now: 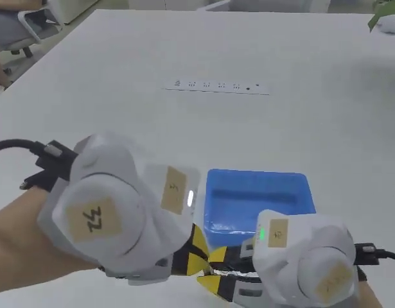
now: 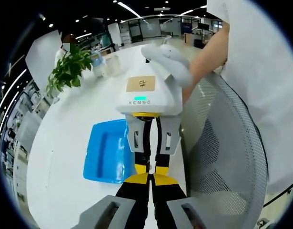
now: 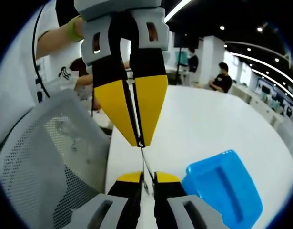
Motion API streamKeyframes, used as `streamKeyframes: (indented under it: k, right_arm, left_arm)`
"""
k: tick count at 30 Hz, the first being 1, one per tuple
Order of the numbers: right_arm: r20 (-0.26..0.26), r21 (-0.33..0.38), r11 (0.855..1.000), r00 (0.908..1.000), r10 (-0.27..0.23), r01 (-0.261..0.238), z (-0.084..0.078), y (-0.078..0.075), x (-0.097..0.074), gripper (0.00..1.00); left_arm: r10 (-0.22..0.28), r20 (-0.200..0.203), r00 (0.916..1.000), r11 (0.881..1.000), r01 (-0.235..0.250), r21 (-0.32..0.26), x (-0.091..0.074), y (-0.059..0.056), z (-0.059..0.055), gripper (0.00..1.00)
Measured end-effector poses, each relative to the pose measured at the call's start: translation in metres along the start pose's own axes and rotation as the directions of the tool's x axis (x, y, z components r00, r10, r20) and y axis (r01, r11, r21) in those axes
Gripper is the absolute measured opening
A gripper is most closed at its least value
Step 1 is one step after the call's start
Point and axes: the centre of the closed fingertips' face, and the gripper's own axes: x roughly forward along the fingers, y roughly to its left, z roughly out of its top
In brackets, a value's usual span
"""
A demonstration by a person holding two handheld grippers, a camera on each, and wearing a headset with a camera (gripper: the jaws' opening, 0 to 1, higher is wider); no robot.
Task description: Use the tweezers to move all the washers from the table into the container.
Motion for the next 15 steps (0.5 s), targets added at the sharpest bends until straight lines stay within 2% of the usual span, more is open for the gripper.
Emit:
streamKeyframes:
  k: [12, 15]
  right_arm:
    - [0.016, 0.052, 0.999, 0.9999, -0.002, 0.001, 0.000, -0.006, 0.001, 0.05]
    - [0.021, 0.046, 0.999, 0.9998, -0.003, 0.002, 0.002, -0.007, 0.000, 0.05]
  left_arm:
    - [0.000, -0.008, 1.0000, 1.000, 0.000, -0.007, 0.001, 0.010, 0.000, 0.00]
    - [0.001, 0.005, 1.0000, 1.000, -0.001, -0.010, 0.000, 0.012, 0.004, 0.00]
